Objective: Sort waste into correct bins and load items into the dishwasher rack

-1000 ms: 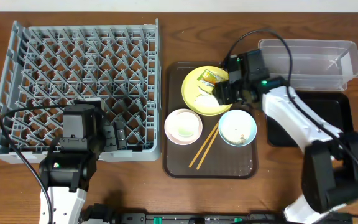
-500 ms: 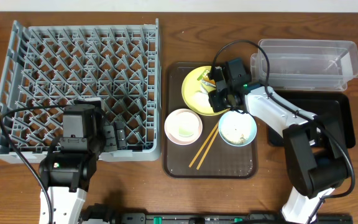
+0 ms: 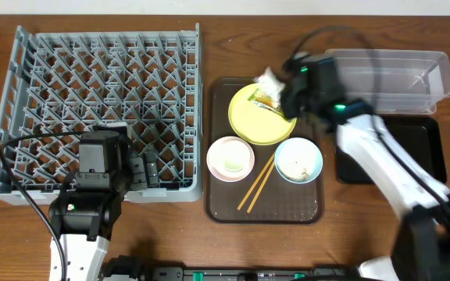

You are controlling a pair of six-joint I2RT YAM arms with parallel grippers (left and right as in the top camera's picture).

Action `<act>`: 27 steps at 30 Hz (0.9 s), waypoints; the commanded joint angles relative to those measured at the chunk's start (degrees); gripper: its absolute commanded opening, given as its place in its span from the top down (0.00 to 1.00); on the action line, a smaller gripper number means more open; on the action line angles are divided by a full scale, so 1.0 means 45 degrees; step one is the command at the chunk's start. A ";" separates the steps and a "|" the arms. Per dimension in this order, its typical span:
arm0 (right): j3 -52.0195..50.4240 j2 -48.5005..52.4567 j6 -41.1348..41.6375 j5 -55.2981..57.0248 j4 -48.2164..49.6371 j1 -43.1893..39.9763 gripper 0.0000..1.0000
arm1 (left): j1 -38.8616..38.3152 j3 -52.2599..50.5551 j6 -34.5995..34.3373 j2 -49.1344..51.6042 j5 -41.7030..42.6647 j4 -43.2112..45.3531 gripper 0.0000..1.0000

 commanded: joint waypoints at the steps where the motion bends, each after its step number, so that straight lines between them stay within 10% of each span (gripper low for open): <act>1: 0.0126 -0.0850 0.0588 0.2278 0.0330 -0.1103 0.85 | 0.0053 0.0325 -0.0121 -0.0019 -0.0049 -0.0024 0.06; 16: 0.0121 -0.0233 0.0845 0.2550 0.0573 -0.3784 0.84 | 0.0053 0.0325 -0.0121 -0.0019 -0.0049 -0.0019 0.06; 27: 0.0092 -0.0151 0.0029 -0.0767 0.0437 -0.2370 0.52 | 0.0053 0.0325 -0.0121 -0.0019 -0.0049 -0.0024 0.05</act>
